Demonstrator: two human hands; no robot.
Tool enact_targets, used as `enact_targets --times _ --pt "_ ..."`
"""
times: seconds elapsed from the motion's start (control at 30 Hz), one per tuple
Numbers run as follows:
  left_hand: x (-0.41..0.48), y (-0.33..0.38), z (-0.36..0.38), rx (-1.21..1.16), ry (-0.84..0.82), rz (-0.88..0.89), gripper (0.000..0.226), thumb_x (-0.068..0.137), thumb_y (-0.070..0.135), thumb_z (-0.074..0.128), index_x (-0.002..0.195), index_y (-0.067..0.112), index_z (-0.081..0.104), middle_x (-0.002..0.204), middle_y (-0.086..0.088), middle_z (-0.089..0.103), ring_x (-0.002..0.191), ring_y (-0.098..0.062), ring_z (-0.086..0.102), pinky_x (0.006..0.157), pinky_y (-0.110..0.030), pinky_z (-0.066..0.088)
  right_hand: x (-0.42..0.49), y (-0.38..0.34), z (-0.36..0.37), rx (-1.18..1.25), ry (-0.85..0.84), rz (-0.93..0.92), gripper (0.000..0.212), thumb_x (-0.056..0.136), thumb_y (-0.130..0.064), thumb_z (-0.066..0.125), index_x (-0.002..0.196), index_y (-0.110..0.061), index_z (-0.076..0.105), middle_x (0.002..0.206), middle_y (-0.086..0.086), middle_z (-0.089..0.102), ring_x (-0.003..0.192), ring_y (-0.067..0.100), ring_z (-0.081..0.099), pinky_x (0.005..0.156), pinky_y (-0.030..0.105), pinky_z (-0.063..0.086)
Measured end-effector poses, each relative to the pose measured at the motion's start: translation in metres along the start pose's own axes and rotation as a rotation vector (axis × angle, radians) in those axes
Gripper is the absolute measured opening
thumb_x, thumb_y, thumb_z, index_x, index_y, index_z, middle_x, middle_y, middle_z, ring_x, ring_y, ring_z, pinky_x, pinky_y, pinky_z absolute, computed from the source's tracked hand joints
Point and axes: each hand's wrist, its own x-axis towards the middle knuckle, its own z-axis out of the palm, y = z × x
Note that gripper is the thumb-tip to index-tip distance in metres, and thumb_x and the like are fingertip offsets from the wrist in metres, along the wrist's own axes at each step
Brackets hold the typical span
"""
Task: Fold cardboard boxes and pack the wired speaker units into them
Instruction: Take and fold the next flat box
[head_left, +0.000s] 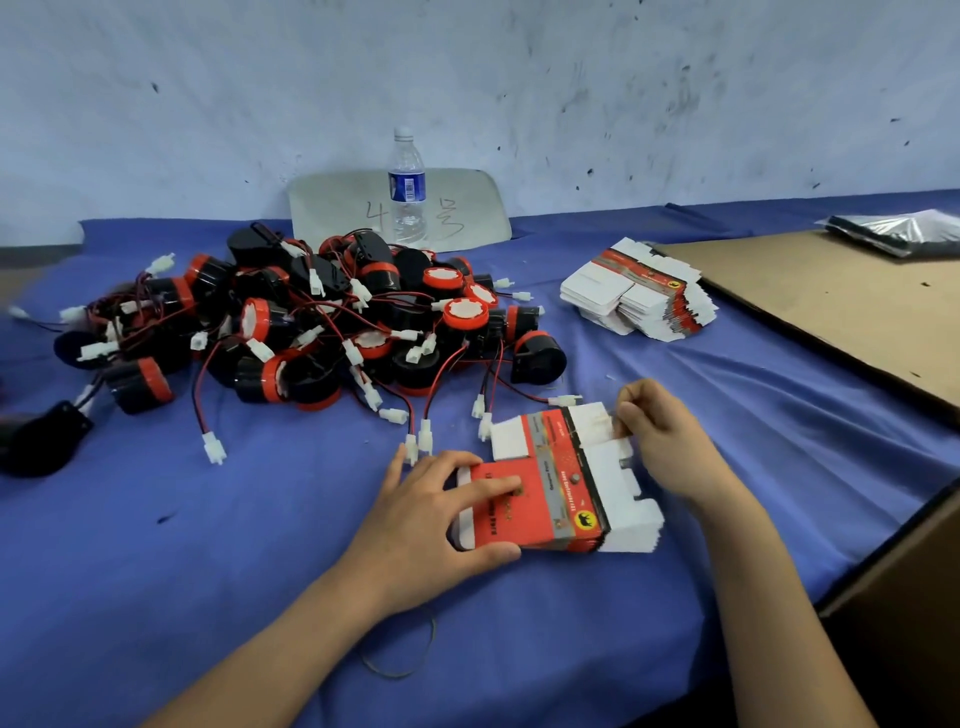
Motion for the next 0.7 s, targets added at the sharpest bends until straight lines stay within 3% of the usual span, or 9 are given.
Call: enact_targets --times 0.17,0.37,0.5,0.6,0.7 --pt "0.001 0.000 -0.001 0.005 -0.004 -0.034 0.057 0.078 0.074 0.051 0.131 0.061 0.038 0.137 0.020 0.034 0.132 0.004 0.025 0.118 -0.040 -0.013 -0.001 0.004 -0.009 0.326 0.138 0.170 0.027 0.101 -0.004 0.039 0.078 -0.017 0.048 0.067 -0.003 0.056 0.058 0.007 0.046 0.052 0.019 0.034" --pt "-0.002 -0.004 -0.003 -0.065 -0.056 0.000 0.046 0.078 0.073 0.052 0.120 0.072 0.031 0.143 0.025 0.028 0.132 0.010 0.017 0.117 -0.036 -0.014 0.000 0.010 -0.017 0.362 0.244 0.256 0.026 0.100 -0.001 0.037 0.080 -0.014 0.046 0.067 0.004 0.048 0.047 0.010 0.046 0.040 0.017 0.039" --pt "-0.002 -0.007 -0.002 -0.117 -0.072 0.076 0.043 0.075 0.081 0.045 0.116 0.074 0.035 0.136 0.039 0.017 0.120 0.029 0.002 0.118 -0.037 -0.012 0.001 0.013 -0.004 0.333 0.201 0.230 0.023 0.097 0.005 0.042 0.080 -0.009 0.049 0.070 0.011 0.055 0.052 0.013 0.054 0.048 0.018 0.048" --pt "-0.002 -0.006 -0.002 -0.133 -0.048 0.085 0.048 0.071 0.083 0.037 0.117 0.071 0.039 0.134 0.040 0.018 0.122 0.024 0.010 0.118 -0.032 -0.012 0.000 0.012 -0.005 0.256 0.129 0.195 0.022 0.094 0.005 0.050 0.079 -0.010 0.055 0.071 0.008 0.059 0.053 0.008 0.056 0.054 0.023 0.048" --pt "-0.002 -0.006 -0.003 -0.151 -0.046 0.083 0.047 0.071 0.082 0.036 0.117 0.070 0.039 0.135 0.039 0.018 0.121 0.027 0.007 0.117 -0.028 -0.009 -0.002 0.005 -0.006 0.144 0.096 0.157 0.021 0.092 0.003 0.054 0.079 -0.013 0.057 0.081 0.007 0.058 0.064 0.017 0.053 0.060 0.029 0.045"
